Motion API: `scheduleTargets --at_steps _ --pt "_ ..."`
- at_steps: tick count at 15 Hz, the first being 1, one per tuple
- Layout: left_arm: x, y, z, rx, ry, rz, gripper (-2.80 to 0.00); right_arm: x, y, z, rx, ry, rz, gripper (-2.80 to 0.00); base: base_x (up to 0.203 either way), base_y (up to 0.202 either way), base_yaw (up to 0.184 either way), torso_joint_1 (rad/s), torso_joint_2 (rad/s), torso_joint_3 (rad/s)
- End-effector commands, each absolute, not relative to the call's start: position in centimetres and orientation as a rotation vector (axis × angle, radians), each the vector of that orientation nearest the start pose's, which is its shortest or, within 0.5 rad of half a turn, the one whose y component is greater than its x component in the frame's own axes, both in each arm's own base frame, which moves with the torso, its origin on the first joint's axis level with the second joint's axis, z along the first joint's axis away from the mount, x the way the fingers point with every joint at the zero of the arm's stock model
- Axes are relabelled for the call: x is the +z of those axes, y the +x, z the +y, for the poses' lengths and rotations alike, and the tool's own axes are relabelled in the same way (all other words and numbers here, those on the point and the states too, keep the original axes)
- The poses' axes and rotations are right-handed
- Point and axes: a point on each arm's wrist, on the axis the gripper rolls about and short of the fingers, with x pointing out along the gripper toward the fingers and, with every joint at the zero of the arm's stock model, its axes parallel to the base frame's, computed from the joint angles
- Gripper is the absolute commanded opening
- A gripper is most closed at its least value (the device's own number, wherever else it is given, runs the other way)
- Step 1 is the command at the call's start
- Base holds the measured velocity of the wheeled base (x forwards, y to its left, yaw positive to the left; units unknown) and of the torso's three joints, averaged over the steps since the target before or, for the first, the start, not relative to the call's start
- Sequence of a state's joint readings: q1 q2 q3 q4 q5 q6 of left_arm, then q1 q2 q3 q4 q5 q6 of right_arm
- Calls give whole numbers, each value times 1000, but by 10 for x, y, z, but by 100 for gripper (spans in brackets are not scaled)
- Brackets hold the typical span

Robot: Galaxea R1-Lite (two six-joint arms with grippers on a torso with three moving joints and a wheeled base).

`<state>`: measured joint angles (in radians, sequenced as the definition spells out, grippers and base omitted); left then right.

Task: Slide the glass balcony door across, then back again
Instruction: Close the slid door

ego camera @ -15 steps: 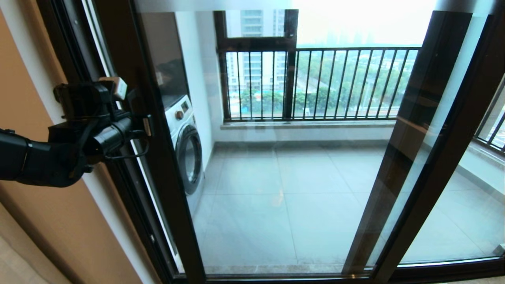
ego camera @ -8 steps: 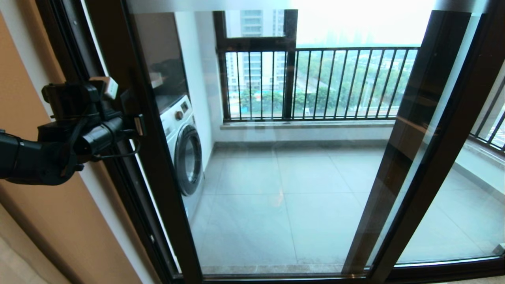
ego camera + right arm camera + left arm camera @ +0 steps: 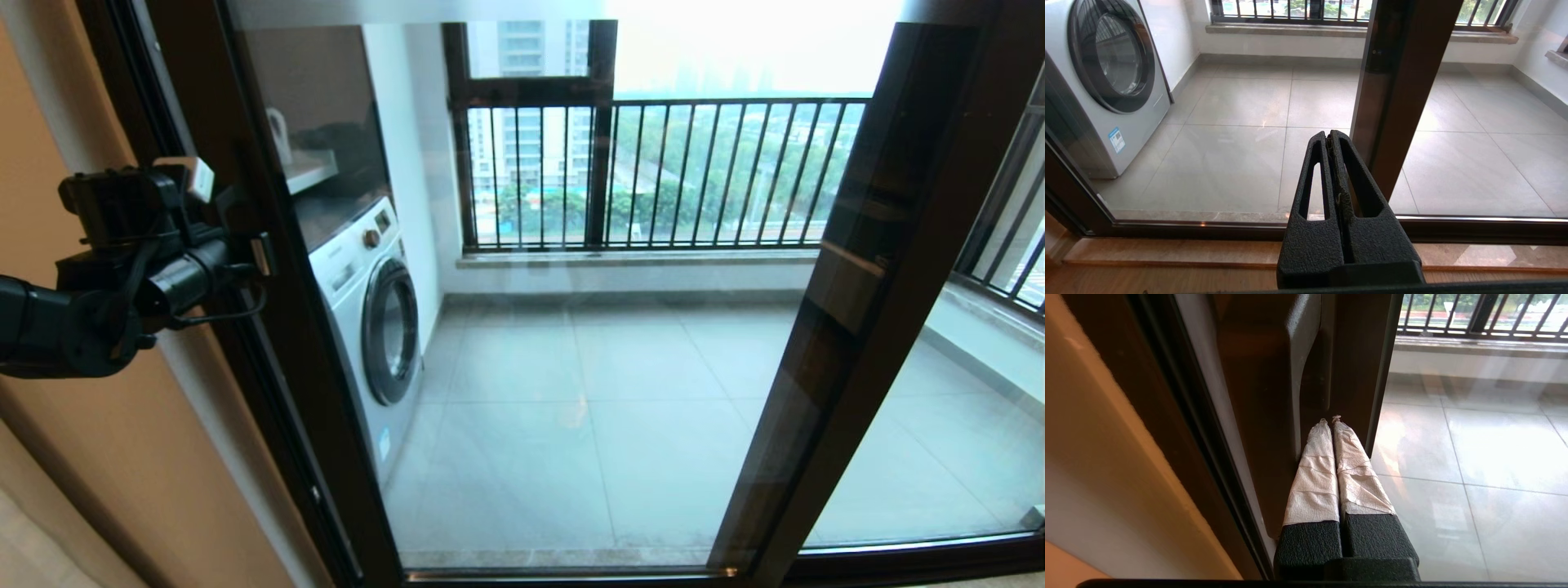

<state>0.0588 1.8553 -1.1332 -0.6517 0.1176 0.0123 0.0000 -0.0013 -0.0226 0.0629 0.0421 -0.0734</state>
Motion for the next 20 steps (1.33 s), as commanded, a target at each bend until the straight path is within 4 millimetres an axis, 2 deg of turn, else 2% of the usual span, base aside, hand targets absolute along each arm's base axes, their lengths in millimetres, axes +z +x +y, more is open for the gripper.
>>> scheduleTargets --at_steps 1,4,8,13,20 --pt "217 372 32 185 14 64 -280 75 -25 1 44 -73 38 -280 0 0 0 0 0 0" --pt "211 379 42 205 48 14 -280 75 -25 1 44 -73 39 -280 0 0 0 0 0 0" --pt "211 379 52 224 54 11 -280 75 -25 1 44 -73 38 -280 0 0 0 0 0 0" --pt "208 378 73 251 59 19 -280 75 -25 1 44 -73 39 -280 0 0 0 0 0 0" --pt "203 389 99 305 64 16 -280 75 -25 1 44 -73 38 -280 0 0 0 0 0 0"
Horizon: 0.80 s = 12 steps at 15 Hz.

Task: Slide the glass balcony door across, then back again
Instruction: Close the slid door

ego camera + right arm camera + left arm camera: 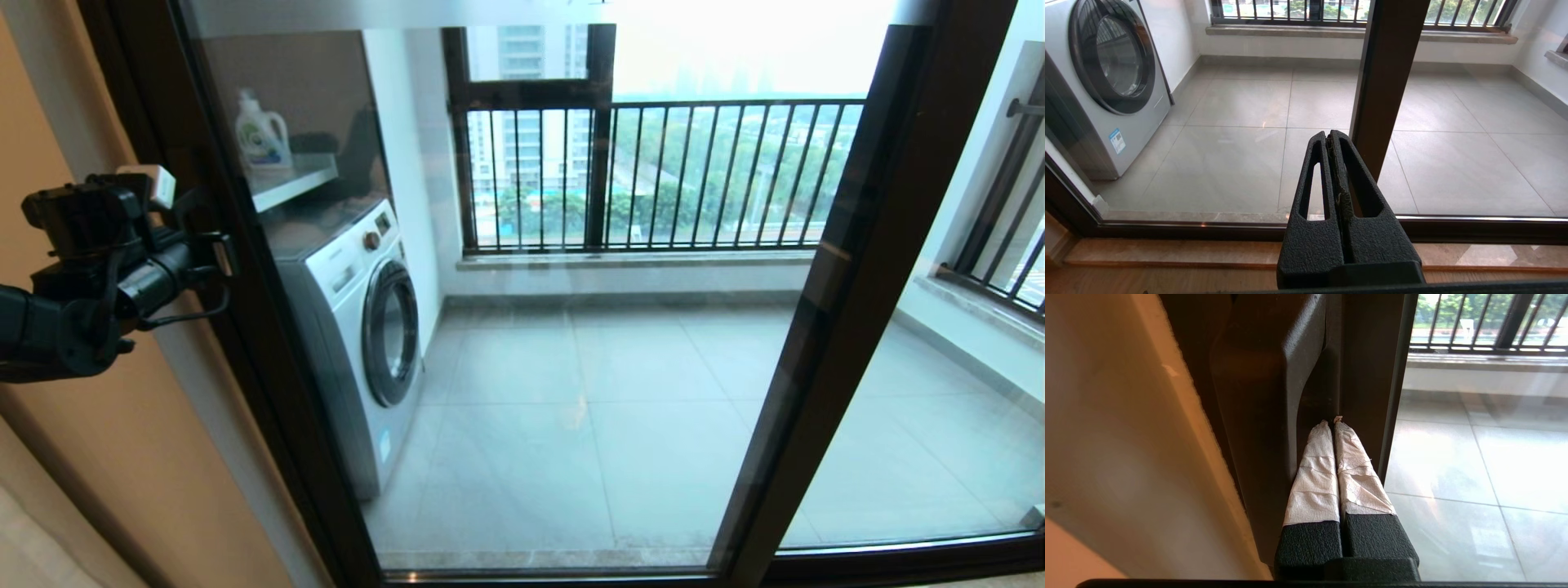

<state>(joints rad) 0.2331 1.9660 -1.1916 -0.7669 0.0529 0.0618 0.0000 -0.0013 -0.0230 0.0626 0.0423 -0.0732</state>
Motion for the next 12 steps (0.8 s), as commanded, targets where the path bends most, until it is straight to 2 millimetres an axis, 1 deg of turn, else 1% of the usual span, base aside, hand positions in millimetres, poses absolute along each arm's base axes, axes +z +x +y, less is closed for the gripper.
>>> scheduleTargets --at_steps 1,3,6,8,12 --pt "201 390 105 306 70 20 -280 75 -25 1 44 -73 38 -280 0 0 0 0 0 0" --pt "198 390 112 304 74 27 -280 75 -25 1 44 -73 39 -280 0 0 0 0 0 0" --pt "204 387 111 297 75 10 -280 75 -25 1 44 -73 38 -280 0 0 0 0 0 0" --pt "214 384 105 273 78 -16 -280 75 -25 1 44 -73 40 -280 0 0 0 0 0 0" --pt "224 385 89 231 78 -46 -280 75 -25 1 44 -73 38 -280 0 0 0 0 0 0"
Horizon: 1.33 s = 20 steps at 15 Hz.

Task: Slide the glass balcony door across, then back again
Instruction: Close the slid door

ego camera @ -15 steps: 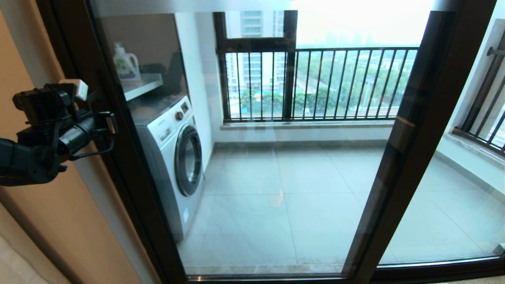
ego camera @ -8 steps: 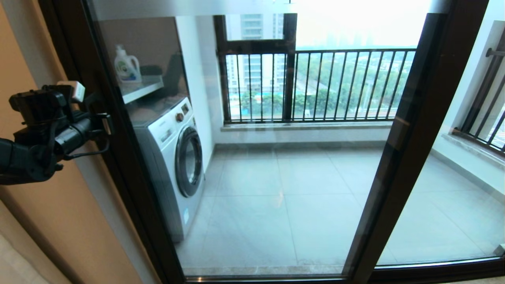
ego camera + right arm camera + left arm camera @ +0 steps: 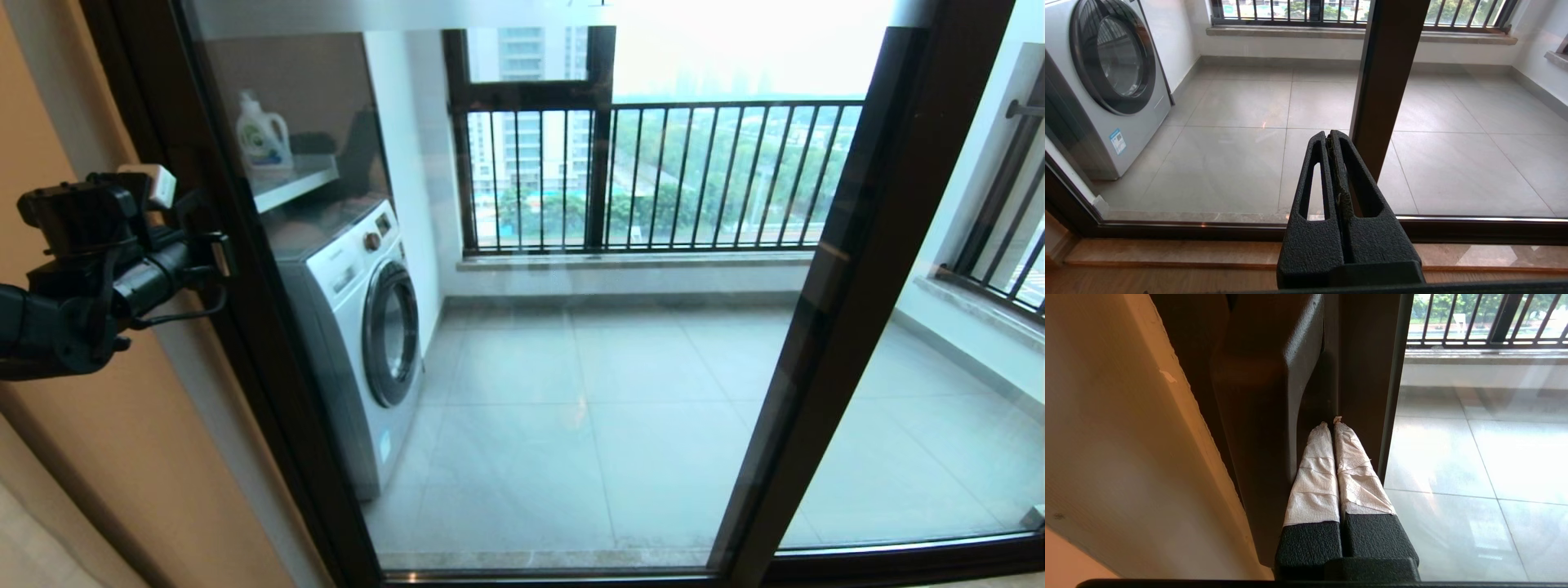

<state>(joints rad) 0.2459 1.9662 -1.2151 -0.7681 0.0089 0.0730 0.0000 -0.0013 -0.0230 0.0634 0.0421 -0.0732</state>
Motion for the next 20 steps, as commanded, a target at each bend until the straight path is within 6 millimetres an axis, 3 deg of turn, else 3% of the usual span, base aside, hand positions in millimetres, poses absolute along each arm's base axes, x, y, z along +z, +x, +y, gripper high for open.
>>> scheduleTargets --at_steps 1,6,9,12,14,20 --pt "227 385 82 215 76 -55 -280 75 -25 1 44 -73 38 -280 0 0 0 0 0 0" --pt "238 365 37 59 72 -66 -280 75 -25 1 44 -73 40 -280 0 0 0 5 1 -2" --pt "234 365 34 57 70 -54 -280 75 -25 1 44 -73 39 -280 0 0 0 0 0 0" --pt "234 350 34 58 67 -42 -280 75 -25 1 44 -73 40 -280 0 0 0 0 0 0" --pt "236 335 42 79 65 -36 -280 75 -25 1 44 -73 38 -280 0 0 0 0 0 0" --pt "227 298 96 95 47 9 -280 75 -25 1 44 -73 40 -280 0 0 0 0 0 0"
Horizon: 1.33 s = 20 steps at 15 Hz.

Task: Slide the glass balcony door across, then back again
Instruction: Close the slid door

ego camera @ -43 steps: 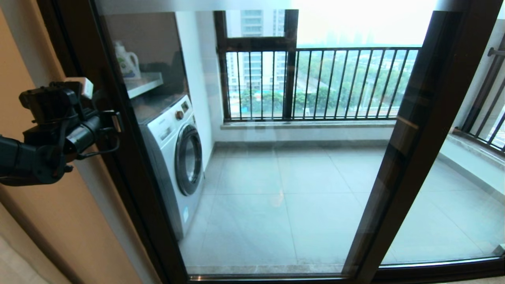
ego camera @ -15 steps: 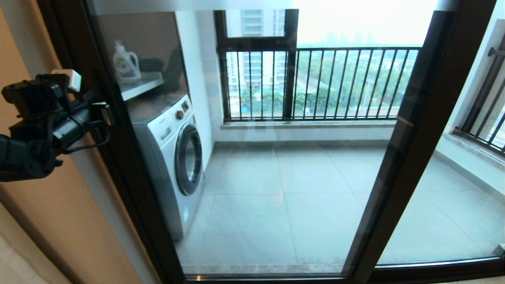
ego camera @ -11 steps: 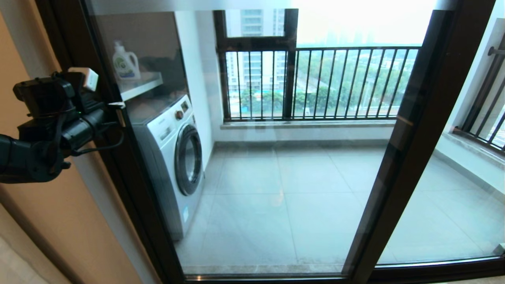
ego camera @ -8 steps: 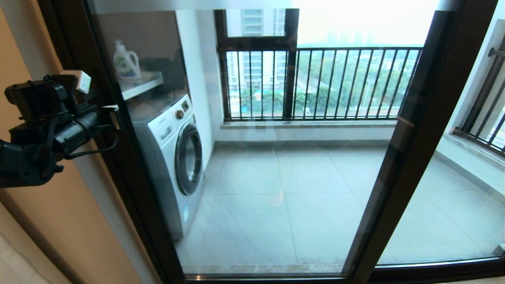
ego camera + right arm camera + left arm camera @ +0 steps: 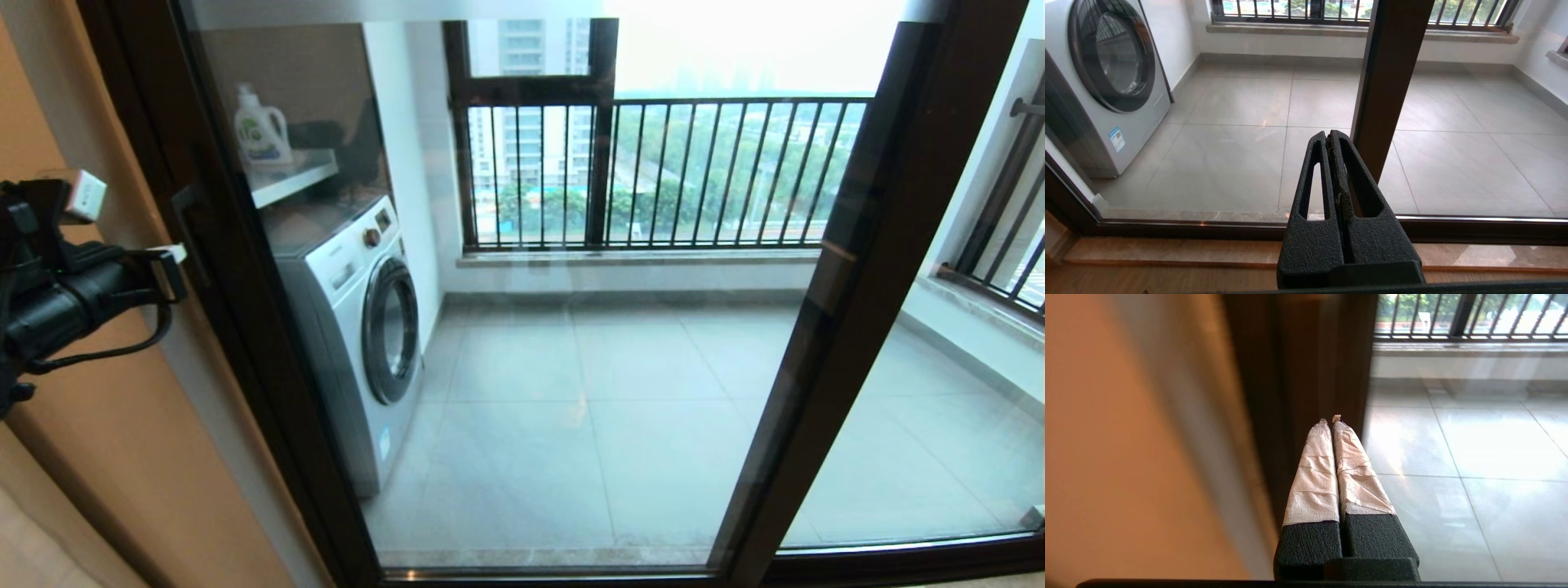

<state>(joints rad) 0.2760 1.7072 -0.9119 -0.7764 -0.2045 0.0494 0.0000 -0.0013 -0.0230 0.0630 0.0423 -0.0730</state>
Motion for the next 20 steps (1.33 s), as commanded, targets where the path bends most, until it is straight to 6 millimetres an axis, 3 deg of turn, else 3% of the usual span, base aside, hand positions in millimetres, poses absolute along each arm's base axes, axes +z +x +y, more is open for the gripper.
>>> scheduleTargets --at_steps 1,5,12,16,20 --pt "224 299 100 87 45 17 -280 75 -25 1 44 -73 39 -280 0 0 0 0 0 0" --pt "206 317 107 82 33 65 -280 75 -25 1 44 -73 38 -280 0 0 0 0 0 0" --pt "187 367 125 96 53 31 -280 75 -25 1 44 -73 39 -280 0 0 0 0 0 0" --pt "185 375 125 89 72 33 -280 75 -25 1 44 -73 38 -280 0 0 0 0 0 0" --pt "185 377 109 50 75 35 -280 75 -25 1 44 -73 38 -280 0 0 0 0 0 0"
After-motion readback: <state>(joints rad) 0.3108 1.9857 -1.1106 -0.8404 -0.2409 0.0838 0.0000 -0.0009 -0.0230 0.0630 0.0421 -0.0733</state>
